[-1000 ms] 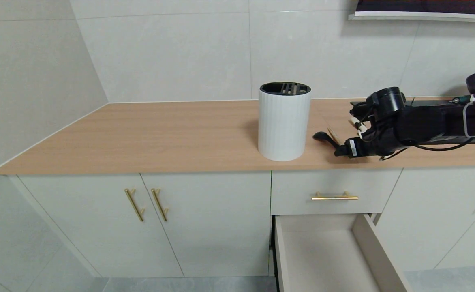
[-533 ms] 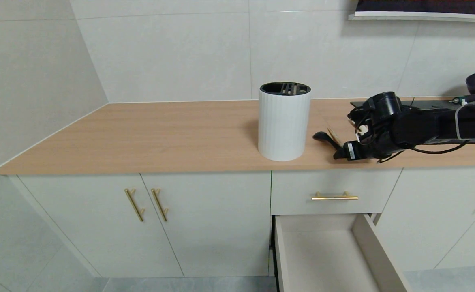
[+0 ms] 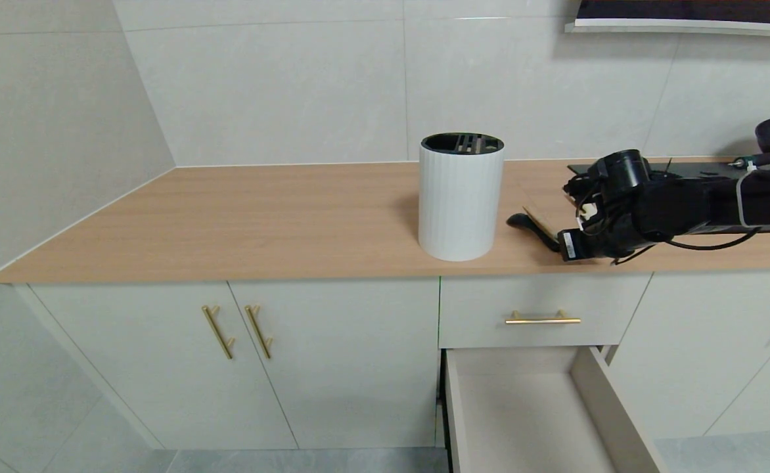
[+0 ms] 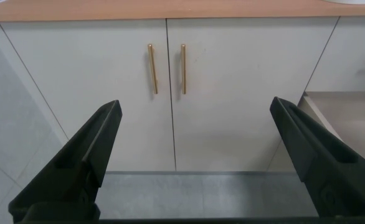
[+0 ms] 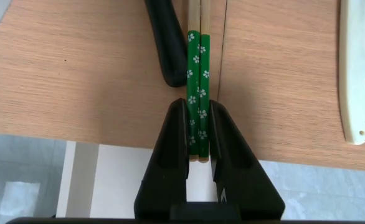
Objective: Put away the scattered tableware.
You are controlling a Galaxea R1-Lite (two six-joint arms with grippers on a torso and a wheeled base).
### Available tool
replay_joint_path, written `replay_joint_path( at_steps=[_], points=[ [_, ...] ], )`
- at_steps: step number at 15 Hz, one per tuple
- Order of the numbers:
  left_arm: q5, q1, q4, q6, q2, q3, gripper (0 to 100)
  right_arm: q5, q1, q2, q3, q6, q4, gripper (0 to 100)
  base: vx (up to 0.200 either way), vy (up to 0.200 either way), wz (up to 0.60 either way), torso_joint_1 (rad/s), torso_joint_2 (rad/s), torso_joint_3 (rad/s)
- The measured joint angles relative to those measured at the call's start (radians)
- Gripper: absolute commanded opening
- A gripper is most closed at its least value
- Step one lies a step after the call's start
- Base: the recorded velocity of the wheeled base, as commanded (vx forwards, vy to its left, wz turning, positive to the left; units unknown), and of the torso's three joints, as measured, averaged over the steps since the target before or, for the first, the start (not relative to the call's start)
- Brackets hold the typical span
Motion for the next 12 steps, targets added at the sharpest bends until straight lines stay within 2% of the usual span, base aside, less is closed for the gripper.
replay_joint_path(
  at_steps=[6, 10, 12],
  points=[
    [0.0, 0.0, 0.0, 0.0, 0.0, 0.0, 100, -0.006, -0.009, -0.1, 0.038, 0.074, 0.004, 0, 0.0, 0.0, 0.0, 0.0, 0.0, 0.0],
    [0.0, 0.0, 0.0, 0.0, 0.0, 0.0, 100, -0.004, -0.016, -0.348, 0.251, 0.107, 0.009, 0, 0.0, 0.0, 0.0, 0.0, 0.0, 0.0],
    [0.001, 0.0, 0.0, 0.0, 0.0, 0.0, 100, -0.006, -0.006, -0.49, 0.389, 0.121, 0.06, 0, 0.0, 0.0, 0.0, 0.0, 0.0, 0.0]
  ],
)
